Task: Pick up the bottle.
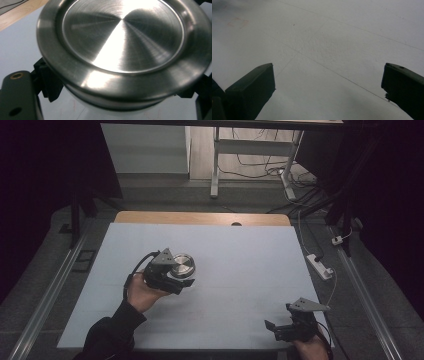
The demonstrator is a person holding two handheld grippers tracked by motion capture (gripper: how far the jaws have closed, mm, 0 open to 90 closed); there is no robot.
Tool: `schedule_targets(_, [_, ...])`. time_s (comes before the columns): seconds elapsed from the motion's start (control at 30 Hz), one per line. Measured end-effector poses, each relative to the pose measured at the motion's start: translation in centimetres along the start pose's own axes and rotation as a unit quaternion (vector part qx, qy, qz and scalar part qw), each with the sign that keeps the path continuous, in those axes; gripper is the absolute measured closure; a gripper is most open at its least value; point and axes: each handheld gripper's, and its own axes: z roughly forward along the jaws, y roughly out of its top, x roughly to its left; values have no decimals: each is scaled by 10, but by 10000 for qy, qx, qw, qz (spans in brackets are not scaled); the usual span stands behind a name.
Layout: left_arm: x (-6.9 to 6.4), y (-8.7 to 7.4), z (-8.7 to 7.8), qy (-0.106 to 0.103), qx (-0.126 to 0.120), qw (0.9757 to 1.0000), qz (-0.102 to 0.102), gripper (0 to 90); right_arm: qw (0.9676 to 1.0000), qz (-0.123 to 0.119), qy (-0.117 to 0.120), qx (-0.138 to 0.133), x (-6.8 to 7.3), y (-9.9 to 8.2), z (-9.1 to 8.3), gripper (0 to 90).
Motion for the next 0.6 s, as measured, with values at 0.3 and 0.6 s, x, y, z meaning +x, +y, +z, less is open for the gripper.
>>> schedule_targets(0.3, [-15, 11, 12, -310, -33, 9994, 121, 151, 10000, -26, 8, 12, 0, 0, 0, 0])
schedule_targets(0.6, [-22, 11, 23, -409, 73, 9989, 207, 151, 10000, -74, 25, 45, 1, 0, 1, 0])
